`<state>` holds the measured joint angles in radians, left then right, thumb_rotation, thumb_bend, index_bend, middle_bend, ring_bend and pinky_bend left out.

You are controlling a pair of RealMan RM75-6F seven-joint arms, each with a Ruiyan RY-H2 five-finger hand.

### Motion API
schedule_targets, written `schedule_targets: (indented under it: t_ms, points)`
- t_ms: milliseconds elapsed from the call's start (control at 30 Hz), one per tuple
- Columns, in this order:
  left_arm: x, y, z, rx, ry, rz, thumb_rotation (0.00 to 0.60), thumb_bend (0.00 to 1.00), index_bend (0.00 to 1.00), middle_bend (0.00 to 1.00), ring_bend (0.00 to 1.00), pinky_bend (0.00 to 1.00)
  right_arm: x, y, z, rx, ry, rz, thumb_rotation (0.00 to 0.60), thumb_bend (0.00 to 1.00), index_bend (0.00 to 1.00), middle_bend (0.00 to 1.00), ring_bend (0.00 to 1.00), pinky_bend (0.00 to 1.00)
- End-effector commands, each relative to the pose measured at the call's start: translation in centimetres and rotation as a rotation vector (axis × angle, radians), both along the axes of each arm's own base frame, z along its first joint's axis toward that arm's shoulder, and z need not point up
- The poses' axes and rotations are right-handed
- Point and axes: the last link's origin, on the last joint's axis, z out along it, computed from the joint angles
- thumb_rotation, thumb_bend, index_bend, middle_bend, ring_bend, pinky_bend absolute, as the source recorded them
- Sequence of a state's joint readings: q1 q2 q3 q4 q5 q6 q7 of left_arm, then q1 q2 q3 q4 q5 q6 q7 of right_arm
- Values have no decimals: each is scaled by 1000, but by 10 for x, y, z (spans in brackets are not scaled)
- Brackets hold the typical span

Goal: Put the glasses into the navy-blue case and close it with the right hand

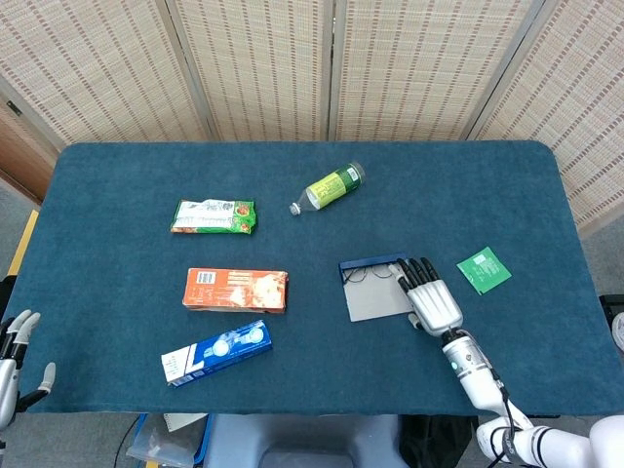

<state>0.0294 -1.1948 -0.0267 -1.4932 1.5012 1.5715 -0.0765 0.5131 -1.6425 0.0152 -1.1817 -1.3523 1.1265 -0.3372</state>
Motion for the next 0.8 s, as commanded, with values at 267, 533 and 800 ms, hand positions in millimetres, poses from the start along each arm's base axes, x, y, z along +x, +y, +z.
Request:
schedule_targets:
  t_ms: [267,533,800]
  points:
    - [-1,0,0,-1,1,3,600,424,66,0,0,0,-6,-4,-5,2,7,-14,600,210,2,32,0,29]
    - [-1,0,-2,-4,3,6,600,424,66,0,0,0,-7,-7,-8,7,15,-21,600,210,2,32,0,27]
    - [-2,-1,-2,-4,3,10,600,424,66,0,0,0,-4,-12,-12,7,19,-9,600,210,2,32,0,23]
